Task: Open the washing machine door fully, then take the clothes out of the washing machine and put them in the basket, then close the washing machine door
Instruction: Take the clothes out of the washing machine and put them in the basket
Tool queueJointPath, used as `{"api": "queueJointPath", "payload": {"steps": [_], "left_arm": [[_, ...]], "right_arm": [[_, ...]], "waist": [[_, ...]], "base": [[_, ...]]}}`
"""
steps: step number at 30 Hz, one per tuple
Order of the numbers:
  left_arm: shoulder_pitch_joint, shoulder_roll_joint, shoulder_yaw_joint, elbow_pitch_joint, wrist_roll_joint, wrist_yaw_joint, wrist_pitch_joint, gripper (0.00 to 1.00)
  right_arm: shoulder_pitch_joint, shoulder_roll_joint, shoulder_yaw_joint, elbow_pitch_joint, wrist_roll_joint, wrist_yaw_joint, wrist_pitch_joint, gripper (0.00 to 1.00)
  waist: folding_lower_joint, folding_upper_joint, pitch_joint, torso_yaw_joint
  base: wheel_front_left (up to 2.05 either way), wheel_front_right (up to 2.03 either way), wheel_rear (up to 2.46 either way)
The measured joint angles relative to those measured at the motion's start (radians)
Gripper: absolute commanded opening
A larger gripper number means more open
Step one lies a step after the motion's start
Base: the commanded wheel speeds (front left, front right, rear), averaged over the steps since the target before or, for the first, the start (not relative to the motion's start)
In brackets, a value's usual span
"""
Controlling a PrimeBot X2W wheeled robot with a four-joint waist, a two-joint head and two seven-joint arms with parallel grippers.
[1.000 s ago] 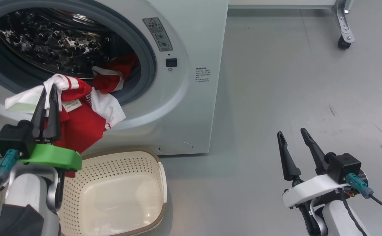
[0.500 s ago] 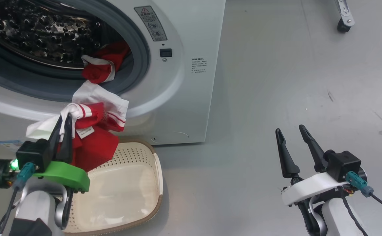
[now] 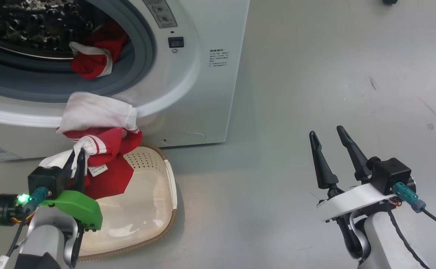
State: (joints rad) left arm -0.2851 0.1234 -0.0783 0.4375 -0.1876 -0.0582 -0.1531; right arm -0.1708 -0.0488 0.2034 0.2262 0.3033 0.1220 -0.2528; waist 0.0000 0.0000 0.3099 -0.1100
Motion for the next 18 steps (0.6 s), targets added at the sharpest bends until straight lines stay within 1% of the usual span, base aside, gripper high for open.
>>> {"api": "queueJointPath", "payload": {"steps": [11, 18], "left_arm": [[-0.010, 0.017, -0.020, 0.081, 0.024, 0.000, 0.030, 0.00], [-0.050, 0.024, -0.035, 0.122, 0.043, 0.000, 0.048, 0.00]], "right_arm": [[-0.037, 0.000, 0.007, -0.010, 0.000, 0.000, 0.000, 1.00], [-0.057, 0.000, 0.016, -0.016, 0.000, 0.000, 0.000, 1.00]], "waist": [[0.0000, 0.0000, 0.076, -0.042], [0.0000, 0.0000, 0.121, -0.069]], "base": [[0.00, 0.00, 0.00], [0.00, 0.00, 0.00]]}}
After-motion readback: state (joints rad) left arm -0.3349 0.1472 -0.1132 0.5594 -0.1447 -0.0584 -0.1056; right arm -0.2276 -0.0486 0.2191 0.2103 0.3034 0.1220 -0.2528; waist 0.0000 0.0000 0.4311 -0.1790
